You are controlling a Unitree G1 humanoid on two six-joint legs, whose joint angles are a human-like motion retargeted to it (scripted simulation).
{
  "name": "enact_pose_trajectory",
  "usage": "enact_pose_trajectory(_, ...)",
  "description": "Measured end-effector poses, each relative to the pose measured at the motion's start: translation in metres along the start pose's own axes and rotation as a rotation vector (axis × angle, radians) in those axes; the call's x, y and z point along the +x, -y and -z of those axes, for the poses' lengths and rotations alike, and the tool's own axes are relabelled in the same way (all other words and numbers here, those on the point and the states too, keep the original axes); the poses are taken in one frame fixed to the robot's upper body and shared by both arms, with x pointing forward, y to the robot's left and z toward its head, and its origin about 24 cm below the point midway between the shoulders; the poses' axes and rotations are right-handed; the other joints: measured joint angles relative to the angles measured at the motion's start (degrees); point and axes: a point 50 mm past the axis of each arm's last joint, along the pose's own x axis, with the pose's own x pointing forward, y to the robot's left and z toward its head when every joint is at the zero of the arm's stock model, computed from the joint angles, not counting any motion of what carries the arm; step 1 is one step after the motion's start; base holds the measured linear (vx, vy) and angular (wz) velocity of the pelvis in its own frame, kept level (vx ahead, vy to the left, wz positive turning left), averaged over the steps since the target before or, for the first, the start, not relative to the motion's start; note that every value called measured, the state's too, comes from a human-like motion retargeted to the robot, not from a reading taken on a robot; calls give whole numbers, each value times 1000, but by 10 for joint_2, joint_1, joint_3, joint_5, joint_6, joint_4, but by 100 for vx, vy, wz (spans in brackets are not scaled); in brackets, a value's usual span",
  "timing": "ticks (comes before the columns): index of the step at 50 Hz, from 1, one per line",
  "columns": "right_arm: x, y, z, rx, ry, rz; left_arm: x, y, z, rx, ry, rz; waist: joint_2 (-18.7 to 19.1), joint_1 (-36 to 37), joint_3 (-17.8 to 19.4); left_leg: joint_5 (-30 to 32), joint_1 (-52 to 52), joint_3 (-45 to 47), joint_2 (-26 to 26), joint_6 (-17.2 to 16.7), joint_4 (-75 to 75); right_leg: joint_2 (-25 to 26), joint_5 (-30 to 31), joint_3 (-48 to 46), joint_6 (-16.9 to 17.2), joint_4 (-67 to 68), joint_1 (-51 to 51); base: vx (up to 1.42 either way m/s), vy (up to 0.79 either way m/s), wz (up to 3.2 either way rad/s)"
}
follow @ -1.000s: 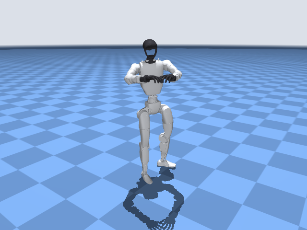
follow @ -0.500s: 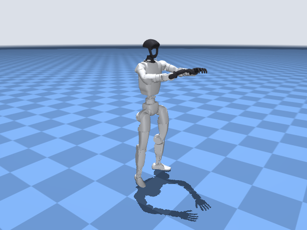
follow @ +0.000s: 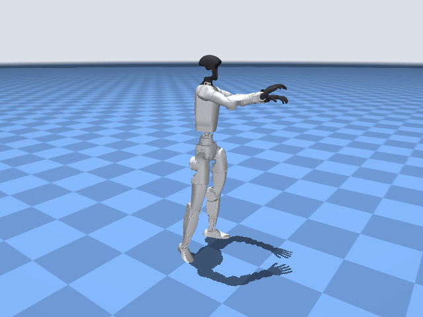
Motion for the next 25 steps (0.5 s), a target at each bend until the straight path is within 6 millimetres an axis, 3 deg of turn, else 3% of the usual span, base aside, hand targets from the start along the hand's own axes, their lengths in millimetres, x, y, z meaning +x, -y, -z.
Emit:
enact_pose_trajectory(3, 1, -10, -5, -5, 14, -61, 1, -6, 2, 3, -16, -41, -7, 14, -1, 4, -1, -18, -6, -4, -9, -7, -3, -18, -4, 9, 4, 5, 8, 58)
enact_pose_trajectory(7, -1, -35, -12, -27, 27, -219, 3, -29, 8, -45, -68, -196, -14, 31, -2, 10, 0, -39, -12, -9, -21, -14, -6, -40, -9, 18, 10, 5, 8, 51)
enact_pose_trajectory(10, 3, -41, -19, -34, 35, -243, 3, -40, 11, -76, -93, -257, -16, 42, -4, 14, 0, -53, -16, -13, -29, -18, -7, -55, -12, 22, 14, 5, 7, 43)
enact_pose_trajectory(13, 14, -25, -27, -14, 49, -133, 2, -31, 13, -72, -96, -215, -18, 52, -4, 15, -3, -64, -19, -16, -31, -21, -7, -67, -13, 25, 17, 4, 6, 36)
enact_pose_trajectory(17, 28, 1, -37, 42, 64, 20, 0, -4, 11, -32, -70, -37, -22, 64, -4, 15, -7, -75, -22, -18, -31, -24, -7, -79, -15, 26, 20, 4, 5, 27)
enact_pose_trajectory(20, 31, 2, -43, 66, 69, 33, -1, 5, 11, 0, -58, 43, -27, 72, -4, 15, -10, -81, -24, -19, -31, -26, -6, -86, -17, 28, 20, 4, 4, 20)
enact_pose_trajectory(25, 20, -40, -51, 44, 81, -160, 3, -26, 15, 5, -85, -117, -33, 87, -4, 13, -13, -89, -26, -21, -31, -28, -6, -95, -22, 31, 22, 0, 0, 0)
